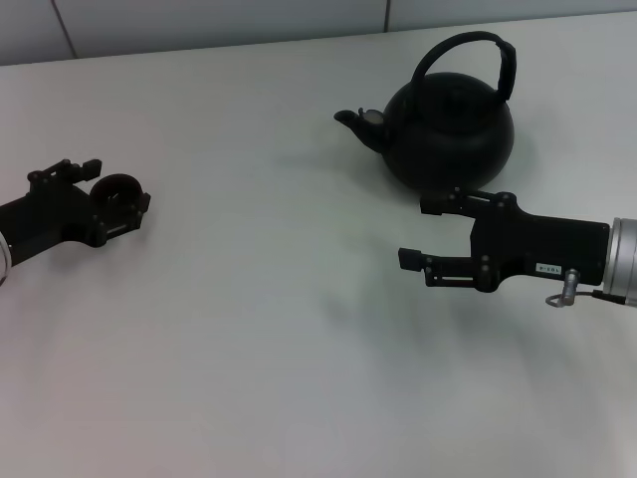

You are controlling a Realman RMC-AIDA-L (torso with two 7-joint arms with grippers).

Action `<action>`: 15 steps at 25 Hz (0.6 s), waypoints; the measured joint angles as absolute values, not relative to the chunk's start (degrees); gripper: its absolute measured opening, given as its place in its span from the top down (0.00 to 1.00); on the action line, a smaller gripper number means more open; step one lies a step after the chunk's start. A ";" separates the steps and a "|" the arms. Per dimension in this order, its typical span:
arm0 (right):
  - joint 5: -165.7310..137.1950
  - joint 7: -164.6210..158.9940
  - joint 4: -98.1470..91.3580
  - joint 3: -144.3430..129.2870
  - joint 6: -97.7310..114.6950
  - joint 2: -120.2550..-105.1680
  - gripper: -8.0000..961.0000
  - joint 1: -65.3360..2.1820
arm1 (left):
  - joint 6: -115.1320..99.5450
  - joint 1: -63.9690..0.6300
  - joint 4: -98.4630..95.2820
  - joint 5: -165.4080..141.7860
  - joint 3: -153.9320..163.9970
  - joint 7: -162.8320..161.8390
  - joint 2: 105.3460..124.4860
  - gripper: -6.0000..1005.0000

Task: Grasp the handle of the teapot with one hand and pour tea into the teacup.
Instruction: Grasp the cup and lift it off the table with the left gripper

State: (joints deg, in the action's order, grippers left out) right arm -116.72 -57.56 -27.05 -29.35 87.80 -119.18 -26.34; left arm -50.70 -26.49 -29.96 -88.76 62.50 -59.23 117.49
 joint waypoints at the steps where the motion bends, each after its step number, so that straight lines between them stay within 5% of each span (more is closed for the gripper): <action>1: -116.71 -57.57 -27.05 -29.35 87.80 -119.18 0.15 -26.36 | -50.67 -26.57 -29.97 -89.62 62.33 -59.66 117.50 0.21; 15: -116.72 -57.42 -27.07 -29.75 87.80 -119.18 0.15 -26.34 | -49.85 -27.02 -30.04 -91.37 61.91 -60.43 117.75 0.21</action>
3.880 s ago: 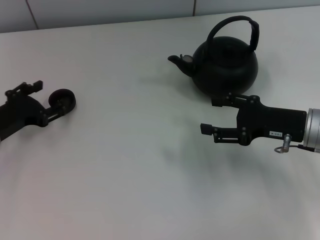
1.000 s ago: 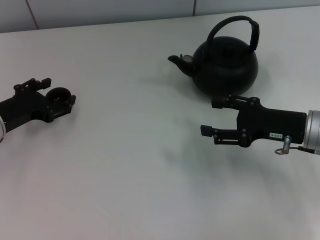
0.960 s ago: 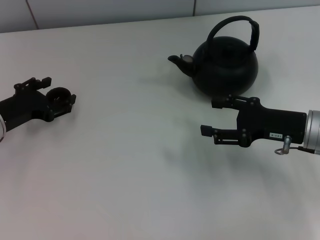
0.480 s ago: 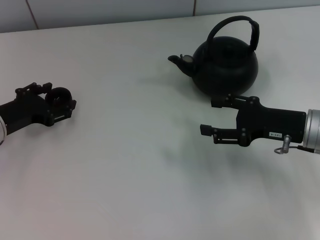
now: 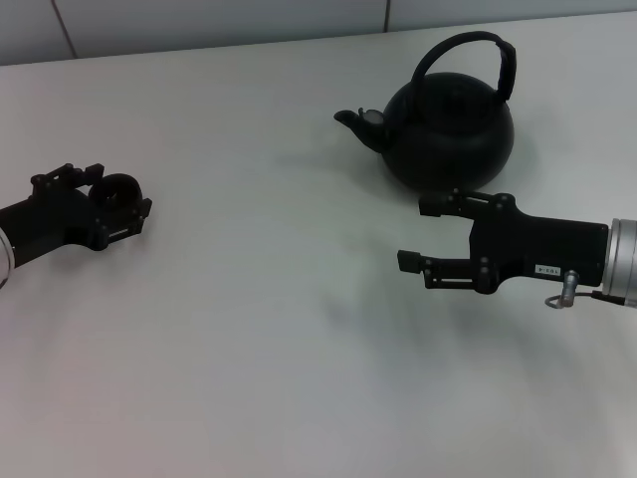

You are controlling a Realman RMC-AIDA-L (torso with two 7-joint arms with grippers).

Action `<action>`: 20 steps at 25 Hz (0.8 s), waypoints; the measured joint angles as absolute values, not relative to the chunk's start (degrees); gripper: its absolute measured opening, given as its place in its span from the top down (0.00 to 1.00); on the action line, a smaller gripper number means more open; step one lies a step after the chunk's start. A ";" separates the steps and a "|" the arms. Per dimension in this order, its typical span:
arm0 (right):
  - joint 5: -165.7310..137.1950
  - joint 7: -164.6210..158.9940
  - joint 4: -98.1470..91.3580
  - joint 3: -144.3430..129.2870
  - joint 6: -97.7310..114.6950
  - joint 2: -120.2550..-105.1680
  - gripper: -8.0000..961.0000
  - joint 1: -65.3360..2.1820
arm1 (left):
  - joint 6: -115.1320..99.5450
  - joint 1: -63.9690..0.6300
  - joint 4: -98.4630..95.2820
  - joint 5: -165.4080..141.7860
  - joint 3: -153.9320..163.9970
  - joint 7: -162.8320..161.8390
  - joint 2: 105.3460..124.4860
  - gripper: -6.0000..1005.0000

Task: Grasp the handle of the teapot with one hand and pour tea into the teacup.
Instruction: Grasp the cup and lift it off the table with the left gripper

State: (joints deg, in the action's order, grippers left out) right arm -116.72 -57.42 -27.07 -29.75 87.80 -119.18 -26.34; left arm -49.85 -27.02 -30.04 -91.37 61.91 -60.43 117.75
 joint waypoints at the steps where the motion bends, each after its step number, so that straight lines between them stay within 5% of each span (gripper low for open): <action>1: -116.73 -57.42 -27.07 -29.76 87.80 -119.18 0.15 -26.34 | -49.84 -27.04 -30.02 -91.38 61.89 -60.54 117.73 0.21; 20: -116.81 -57.27 -26.89 -30.06 87.80 -119.18 0.15 -26.12 | -48.59 -27.19 -30.63 -92.12 62.34 -61.57 117.86 0.21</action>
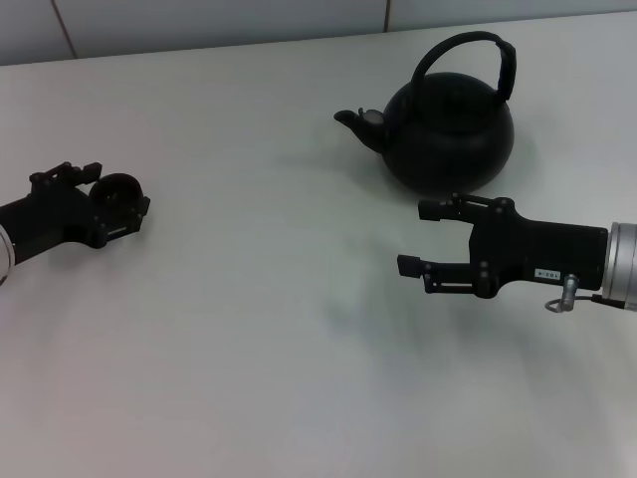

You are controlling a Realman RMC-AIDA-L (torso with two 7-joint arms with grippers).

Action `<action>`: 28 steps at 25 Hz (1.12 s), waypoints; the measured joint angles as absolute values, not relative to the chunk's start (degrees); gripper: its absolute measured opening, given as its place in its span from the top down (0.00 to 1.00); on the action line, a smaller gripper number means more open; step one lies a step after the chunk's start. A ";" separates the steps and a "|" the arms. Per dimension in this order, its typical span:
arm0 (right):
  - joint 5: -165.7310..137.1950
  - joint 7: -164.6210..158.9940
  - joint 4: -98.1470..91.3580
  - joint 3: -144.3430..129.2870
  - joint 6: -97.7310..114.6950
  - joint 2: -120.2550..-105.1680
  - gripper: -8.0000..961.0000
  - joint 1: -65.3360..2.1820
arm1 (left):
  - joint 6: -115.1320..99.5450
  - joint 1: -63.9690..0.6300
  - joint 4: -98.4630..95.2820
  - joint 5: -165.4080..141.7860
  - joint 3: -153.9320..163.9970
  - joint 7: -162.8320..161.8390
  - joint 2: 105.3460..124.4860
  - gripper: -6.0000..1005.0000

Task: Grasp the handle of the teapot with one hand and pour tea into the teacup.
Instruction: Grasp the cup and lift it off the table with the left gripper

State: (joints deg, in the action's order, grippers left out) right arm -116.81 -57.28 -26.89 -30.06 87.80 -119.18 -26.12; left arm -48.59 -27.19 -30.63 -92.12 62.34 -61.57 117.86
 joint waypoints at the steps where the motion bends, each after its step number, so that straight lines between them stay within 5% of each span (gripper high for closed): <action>1: -116.81 -57.27 -26.89 -30.06 87.80 -119.18 0.15 -26.10 | -48.53 -27.22 -30.60 -92.21 62.36 -61.62 117.86 0.21; 28: -116.81 -57.29 -27.20 -30.59 87.80 -119.18 0.15 -25.93 | -46.99 -27.58 -30.51 -94.34 63.03 -62.96 118.13 0.23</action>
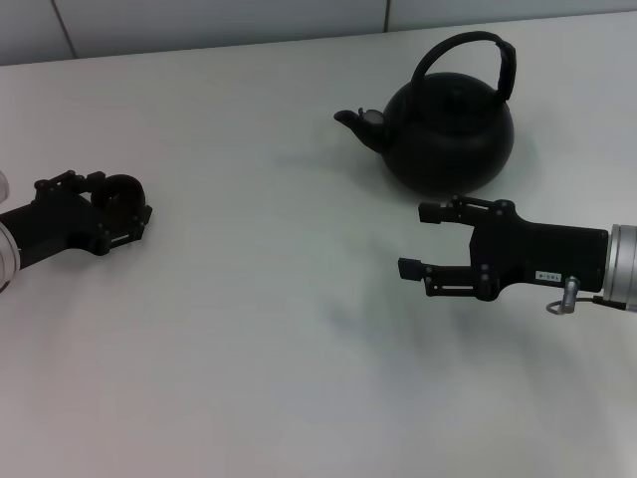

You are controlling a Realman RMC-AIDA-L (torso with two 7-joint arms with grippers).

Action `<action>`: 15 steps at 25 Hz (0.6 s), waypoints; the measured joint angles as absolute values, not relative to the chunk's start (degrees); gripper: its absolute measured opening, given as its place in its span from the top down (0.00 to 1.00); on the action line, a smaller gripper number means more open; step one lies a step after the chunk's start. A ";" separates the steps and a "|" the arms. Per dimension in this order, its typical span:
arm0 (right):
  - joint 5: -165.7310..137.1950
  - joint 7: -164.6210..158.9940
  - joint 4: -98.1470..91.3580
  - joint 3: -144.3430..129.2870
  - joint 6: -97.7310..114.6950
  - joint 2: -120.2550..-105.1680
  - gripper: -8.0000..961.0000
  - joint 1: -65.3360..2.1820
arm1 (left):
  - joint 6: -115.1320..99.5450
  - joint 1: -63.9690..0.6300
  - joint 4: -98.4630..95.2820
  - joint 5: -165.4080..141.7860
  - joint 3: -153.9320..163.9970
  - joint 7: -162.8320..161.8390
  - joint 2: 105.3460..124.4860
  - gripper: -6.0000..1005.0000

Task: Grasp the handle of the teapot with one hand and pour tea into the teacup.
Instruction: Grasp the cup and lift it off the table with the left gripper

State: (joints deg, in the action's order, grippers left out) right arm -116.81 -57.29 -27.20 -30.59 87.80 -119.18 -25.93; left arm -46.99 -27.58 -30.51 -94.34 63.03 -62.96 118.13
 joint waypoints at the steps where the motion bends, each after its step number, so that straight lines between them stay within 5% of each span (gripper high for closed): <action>1: -116.81 -57.29 -27.22 -30.59 87.80 -119.18 0.15 -25.92 | -46.99 -27.59 -30.53 -94.36 62.99 -63.01 118.14 0.23; 15: -116.81 -57.29 -26.96 -30.65 87.20 -119.17 0.15 -25.75 | -55.44 -29.09 -31.88 -93.72 64.17 -64.35 118.77 0.30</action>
State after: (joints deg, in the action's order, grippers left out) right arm -116.81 -57.29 -26.96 -30.65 87.20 -119.17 -25.75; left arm -55.44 -29.09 -31.88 -93.72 64.17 -64.35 118.77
